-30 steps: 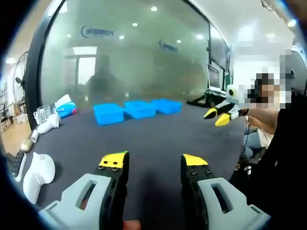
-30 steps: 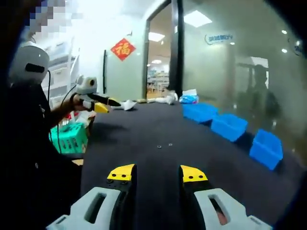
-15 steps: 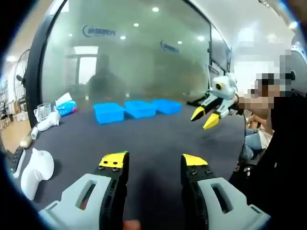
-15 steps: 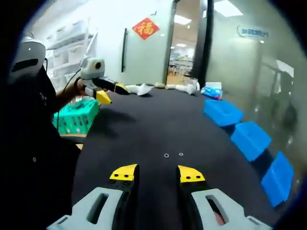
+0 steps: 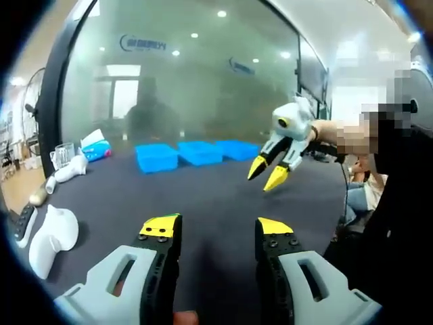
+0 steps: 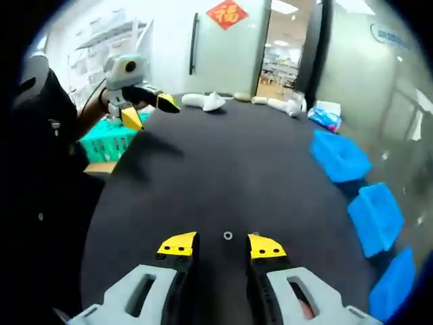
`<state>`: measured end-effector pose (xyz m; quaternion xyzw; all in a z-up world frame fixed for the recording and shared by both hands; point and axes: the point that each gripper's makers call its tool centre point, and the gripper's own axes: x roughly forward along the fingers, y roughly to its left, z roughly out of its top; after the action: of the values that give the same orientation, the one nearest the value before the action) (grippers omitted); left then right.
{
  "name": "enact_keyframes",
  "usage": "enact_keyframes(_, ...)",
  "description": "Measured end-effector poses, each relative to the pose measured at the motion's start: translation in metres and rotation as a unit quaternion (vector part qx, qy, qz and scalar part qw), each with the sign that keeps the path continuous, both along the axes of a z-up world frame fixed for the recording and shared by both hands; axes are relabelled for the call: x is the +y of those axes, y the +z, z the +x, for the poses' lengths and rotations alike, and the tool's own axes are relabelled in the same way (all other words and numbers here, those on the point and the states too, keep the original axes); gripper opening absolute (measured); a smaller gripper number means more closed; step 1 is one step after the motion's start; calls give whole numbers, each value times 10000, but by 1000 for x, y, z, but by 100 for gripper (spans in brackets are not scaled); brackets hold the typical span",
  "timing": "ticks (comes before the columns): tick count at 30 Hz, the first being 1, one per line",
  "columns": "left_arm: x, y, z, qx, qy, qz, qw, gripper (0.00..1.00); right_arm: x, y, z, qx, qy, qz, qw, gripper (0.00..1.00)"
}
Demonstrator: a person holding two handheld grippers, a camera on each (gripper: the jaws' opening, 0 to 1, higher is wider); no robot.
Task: Sort the screws, nuts, and washers into the corresponding bins
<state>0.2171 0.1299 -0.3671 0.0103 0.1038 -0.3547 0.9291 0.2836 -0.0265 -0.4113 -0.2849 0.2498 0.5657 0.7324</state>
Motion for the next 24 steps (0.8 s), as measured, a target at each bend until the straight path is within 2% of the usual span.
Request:
enact_keyframes(10,3,-2,-1,5,26,-26,10000,43,7,-20,6,253,22,-311,9992,18)
enact_keyframes(15,2,-3,-2,14,7,-39,10000,43,5,-27,11,230,-30,-393,9990,16)
enact_keyframes(17,2,-3,-2,20,7,-36,10000,43,6,-27,9,362,-78,-355,9987,15)
enact_keyframes(21,3,-3,-2,23,25,-56,10000,43,6,-28,8,410,-109,-343,9985,12)
enact_keyframes(24,3,-2,-1,14,37,-88,10000,43,6,-28,5,433,-83,-356,9984,6)
